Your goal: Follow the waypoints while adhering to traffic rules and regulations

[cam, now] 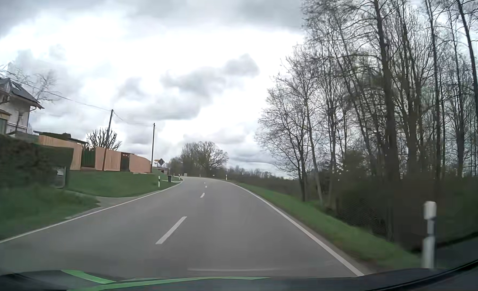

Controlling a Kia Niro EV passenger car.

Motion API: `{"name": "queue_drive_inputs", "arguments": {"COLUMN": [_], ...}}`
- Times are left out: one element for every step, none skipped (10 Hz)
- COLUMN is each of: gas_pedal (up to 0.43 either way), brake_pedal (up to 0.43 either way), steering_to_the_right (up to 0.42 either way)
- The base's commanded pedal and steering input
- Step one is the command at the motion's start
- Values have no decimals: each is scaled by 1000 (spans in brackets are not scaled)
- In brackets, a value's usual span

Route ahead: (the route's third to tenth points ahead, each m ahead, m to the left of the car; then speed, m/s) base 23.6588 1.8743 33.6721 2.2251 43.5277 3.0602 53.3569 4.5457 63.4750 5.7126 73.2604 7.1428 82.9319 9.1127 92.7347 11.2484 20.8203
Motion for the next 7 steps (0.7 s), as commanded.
{"name": "queue_drive_inputs", "arguments": {"gas_pedal": [197,197,197,197,197,197,197], "brake_pedal": [0,0,0,0,0,0,0], "steering_to_the_right": [-12,-12,-13,-14,-16,-16,-16]}}
